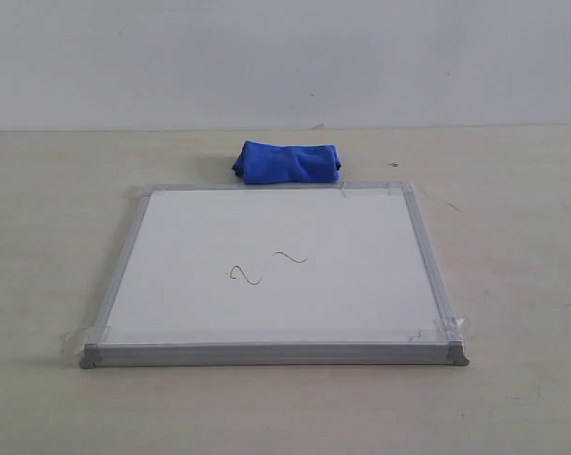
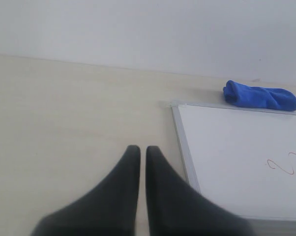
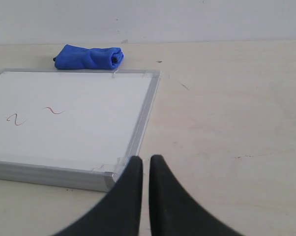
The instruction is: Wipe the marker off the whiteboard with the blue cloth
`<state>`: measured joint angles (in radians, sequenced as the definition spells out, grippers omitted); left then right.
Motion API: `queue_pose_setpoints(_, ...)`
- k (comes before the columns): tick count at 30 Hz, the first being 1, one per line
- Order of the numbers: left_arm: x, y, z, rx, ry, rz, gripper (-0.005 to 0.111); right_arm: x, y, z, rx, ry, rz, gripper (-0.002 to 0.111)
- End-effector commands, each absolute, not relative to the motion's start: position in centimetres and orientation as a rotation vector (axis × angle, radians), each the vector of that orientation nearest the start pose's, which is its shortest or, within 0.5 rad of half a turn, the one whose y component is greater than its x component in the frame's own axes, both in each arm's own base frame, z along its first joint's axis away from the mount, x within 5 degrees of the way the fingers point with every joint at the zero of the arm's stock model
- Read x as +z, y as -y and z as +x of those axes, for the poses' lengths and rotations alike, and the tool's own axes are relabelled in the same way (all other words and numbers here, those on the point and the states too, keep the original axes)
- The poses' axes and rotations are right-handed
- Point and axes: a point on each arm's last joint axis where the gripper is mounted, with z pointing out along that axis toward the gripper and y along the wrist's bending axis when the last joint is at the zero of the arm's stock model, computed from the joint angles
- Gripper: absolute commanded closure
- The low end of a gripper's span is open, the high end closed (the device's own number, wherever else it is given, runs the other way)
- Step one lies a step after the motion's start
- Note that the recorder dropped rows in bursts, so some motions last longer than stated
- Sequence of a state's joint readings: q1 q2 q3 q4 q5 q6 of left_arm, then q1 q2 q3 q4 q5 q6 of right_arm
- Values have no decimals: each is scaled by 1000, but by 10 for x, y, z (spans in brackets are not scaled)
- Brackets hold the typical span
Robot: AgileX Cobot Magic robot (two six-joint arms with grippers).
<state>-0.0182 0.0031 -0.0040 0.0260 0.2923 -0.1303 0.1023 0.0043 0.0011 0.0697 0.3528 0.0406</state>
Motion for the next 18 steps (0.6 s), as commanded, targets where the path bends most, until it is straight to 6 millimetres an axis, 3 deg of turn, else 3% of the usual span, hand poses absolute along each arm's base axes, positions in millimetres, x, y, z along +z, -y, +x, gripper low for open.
queue_pose_setpoints(1,186,1,54,-89,-1778,-81,102,182,-7,53,167,-1833,-10,107)
queue_pose_setpoints(9,186,1,54,-89,-1778,-81,102,183,-7,53,161,-1821,-11,107)
queue_pose_setpoints(11,186,1,54,-89,-1778,-81,102,212,-7,51,224,-1722,43,107)
queue_pose_setpoints(14,186,1,54,-89,-1778,-81,102,285,-7,32,319,-1481,79,107)
queue_pose_setpoints(18,186,1,54,-89,-1778,-81,102,338,-4,5,333,-1303,65,107)
